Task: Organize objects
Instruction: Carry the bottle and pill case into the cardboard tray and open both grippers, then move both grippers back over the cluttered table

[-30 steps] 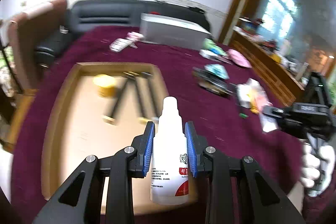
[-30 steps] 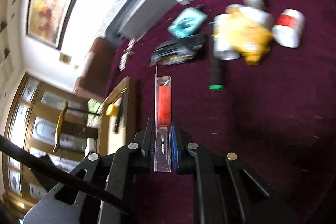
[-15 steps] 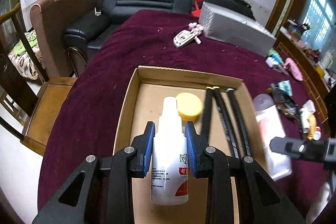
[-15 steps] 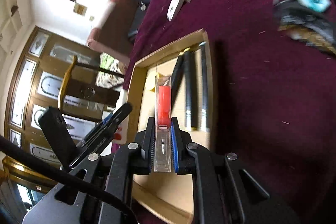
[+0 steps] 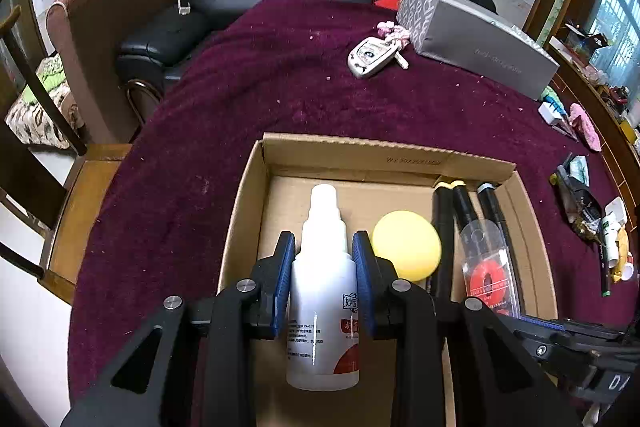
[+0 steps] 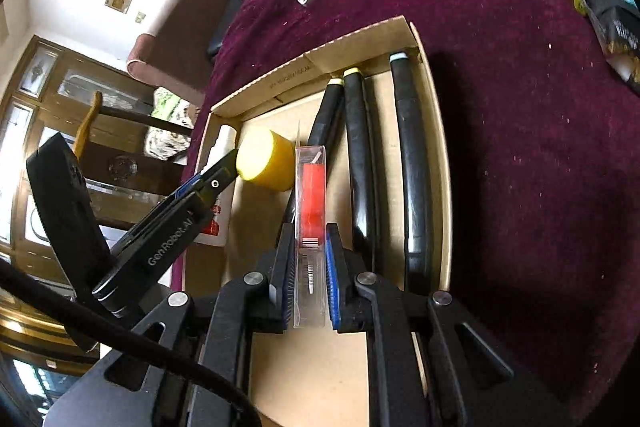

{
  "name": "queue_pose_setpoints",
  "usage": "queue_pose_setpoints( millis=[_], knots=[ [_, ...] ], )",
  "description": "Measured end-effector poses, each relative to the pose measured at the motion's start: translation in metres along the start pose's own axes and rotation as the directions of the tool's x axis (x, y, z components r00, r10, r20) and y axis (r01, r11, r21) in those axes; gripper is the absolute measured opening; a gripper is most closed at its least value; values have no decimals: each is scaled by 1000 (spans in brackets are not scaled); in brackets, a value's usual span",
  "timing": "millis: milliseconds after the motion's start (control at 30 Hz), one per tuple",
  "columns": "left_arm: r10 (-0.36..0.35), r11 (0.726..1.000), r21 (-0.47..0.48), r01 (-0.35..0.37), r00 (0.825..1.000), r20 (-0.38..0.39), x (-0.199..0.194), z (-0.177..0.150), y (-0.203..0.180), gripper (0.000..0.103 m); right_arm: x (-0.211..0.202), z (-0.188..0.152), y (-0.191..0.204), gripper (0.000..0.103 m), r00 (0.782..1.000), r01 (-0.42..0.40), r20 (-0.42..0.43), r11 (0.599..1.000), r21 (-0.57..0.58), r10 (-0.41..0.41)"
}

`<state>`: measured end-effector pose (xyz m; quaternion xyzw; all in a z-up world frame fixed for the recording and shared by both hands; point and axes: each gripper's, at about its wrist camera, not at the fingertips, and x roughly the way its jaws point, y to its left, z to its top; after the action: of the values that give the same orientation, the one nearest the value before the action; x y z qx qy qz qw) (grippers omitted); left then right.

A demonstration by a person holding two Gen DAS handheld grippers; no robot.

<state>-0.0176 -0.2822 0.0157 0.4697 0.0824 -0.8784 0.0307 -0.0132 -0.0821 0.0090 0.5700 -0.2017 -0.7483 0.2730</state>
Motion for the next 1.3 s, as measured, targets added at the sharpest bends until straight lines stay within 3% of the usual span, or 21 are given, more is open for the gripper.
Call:
queue_pose_setpoints(
  millis=[267, 433, 533, 633, 733, 833, 900, 1067, 1167, 1300],
  knots=[
    [-69, 995, -74, 68, 998, -10, -4, 0, 13, 25, 6, 4, 6, 13, 998, 48, 29, 999, -9, -48],
    [-107, 987, -118, 107, 994, 10, -17, 0, 18, 25, -6, 4, 10, 28, 997, 45, 70, 998, -41, -42],
    [-101, 986, -125, 107, 993, 54, -37, -4, 17, 25, -17, 4, 9, 30, 996, 26, 88, 999, -36, -23],
    [-121, 988, -81, 132, 984, 130, -65, -17, 3, 30, -37, -1, 1, 30, 992, 26, 124, 999, -35, -21],
    [-153, 988, 6, 156, 961, 232, -89, -39, -25, 41, -57, -9, -16, 33, 987, 20, 161, 1000, -17, -17],
    [-171, 983, 116, 144, 946, 275, -95, -57, -57, 41, -80, -22, -40, 33, 982, 9, 189, 1000, 14, -12],
    [-187, 973, 182, 143, 948, 256, -92, -68, -78, 41, -96, -31, -55, 33, 977, 5, 212, 999, 36, -13],
    [-103, 959, 282, 21, 954, 280, -91, -89, -110, 41, -142, -52, -101, 33, 960, 4, 278, 995, 98, -31],
    [-116, 968, 244, 64, 971, 207, -83, -88, -107, 41, -172, -60, -133, 34, 941, 17, 332, 989, 149, -66],
    [-134, 971, 222, 91, 974, 185, -90, -98, -100, 41, -206, -69, -174, 34, 915, 11, 389, 973, 230, -102]
  ],
)
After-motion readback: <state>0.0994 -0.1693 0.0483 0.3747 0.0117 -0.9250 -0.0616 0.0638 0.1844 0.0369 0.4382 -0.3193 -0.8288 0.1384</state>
